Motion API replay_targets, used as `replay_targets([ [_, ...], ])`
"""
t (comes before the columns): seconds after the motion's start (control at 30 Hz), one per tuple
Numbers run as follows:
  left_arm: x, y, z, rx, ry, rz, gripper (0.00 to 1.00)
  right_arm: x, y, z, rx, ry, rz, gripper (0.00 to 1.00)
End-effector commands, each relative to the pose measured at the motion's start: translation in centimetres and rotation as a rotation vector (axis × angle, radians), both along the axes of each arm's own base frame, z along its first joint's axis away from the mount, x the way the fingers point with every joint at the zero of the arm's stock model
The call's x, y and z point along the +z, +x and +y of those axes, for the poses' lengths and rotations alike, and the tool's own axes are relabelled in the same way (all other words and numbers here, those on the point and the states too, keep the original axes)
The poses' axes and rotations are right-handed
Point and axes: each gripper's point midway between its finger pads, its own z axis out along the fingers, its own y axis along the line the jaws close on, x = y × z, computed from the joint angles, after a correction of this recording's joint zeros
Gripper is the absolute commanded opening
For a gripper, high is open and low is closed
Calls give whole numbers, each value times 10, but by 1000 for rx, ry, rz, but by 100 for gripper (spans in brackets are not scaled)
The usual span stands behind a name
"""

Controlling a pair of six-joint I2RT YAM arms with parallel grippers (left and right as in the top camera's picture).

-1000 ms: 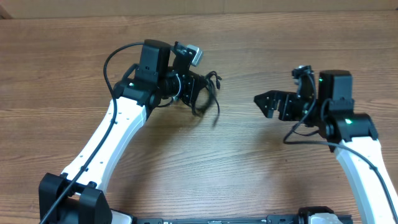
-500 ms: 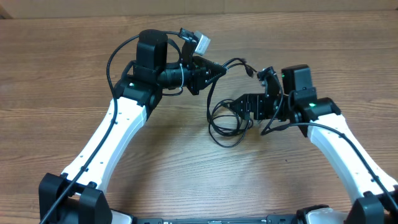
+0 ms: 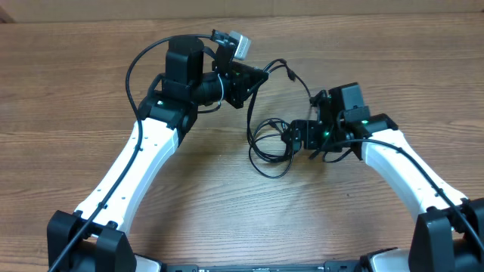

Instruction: Untangle cables

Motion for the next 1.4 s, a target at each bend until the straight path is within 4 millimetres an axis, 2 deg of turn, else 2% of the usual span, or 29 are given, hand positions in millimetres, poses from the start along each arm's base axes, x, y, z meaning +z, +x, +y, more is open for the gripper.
replay_targets([
  [0.0, 6, 11, 14, 116, 48, -20, 4, 1, -13, 17, 64, 17, 24, 98],
  [0.13, -13, 16, 28, 199, 126, 28, 4, -7, -17, 16, 69, -41, 23, 98],
  [0.37, -15, 15, 28, 199, 131, 40, 4, -20, -2, 12, 46, -86, -81, 97],
  [0.5, -17, 14, 29, 200, 135, 46, 4, -25, 3, 14, 39, -71, -123, 92],
  [0.63, -27, 15, 36, 238, 175, 74, 4, -27, 5, 15, 29, -61, -140, 87],
  [0.8, -39, 13, 45, 265, 231, 104, 4, -33, 5, 15, 7, -47, -143, 86],
  [0.87, -41, 12, 45, 265, 235, 112, 4, -34, 6, 15, 3, -42, -152, 81],
  [0.97, -44, 9, 46, 264, 243, 128, 4, -33, 10, 16, 1, -36, -171, 64],
  [1.1, -51, 7, 50, 276, 268, 153, 4, -33, 15, 18, -14, -23, -182, 58],
  [1.17, -55, 5, 53, 287, 287, 170, 4, -36, 16, 19, -14, -24, -180, 50],
  [1.37, -67, 2, 64, 322, 345, 201, 4, -49, 18, 19, -32, -23, -150, 54],
])
